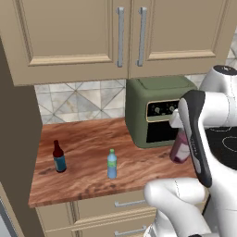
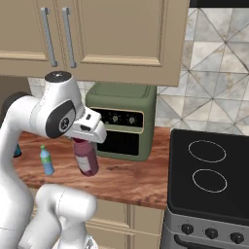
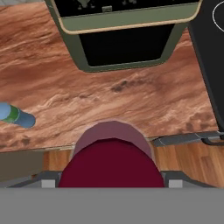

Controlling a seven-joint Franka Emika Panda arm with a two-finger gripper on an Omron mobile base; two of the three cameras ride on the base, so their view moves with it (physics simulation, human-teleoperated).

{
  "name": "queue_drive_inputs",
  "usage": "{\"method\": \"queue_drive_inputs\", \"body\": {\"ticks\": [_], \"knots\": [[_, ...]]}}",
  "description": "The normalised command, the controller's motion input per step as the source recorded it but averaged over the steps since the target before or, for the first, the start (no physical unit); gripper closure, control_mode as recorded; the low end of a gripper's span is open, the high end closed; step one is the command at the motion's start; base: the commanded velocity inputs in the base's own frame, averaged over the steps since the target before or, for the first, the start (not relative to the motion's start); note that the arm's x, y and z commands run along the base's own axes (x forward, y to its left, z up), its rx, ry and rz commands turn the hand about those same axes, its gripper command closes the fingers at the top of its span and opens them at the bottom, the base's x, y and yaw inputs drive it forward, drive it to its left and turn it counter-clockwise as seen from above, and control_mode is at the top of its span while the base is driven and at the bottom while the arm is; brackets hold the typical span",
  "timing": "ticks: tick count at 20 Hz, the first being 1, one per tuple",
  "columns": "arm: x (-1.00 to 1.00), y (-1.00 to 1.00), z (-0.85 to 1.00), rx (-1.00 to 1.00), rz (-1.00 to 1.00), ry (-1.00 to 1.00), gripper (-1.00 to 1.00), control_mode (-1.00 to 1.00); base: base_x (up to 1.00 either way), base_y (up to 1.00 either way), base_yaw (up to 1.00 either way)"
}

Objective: Place the drinks on the dining counter in a tight cluster.

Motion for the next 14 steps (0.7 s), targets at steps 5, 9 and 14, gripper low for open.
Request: {"method": "queue_drive_inputs", "body": {"ticks": [5,9,14], "knots": [[0.0,0.0,0.0,0.0,0.0,0.0,1.0,-1.0,0.0,0.0,0.0],[0.0,0.0,0.0,0.0,0.0,0.0,1.0,1.0,-0.41,-0.11,-0.12],[0.0,0.0,0.0,0.0,0.0,0.0,1.0,1.0,-0.98,-0.08,-0.65]]}}
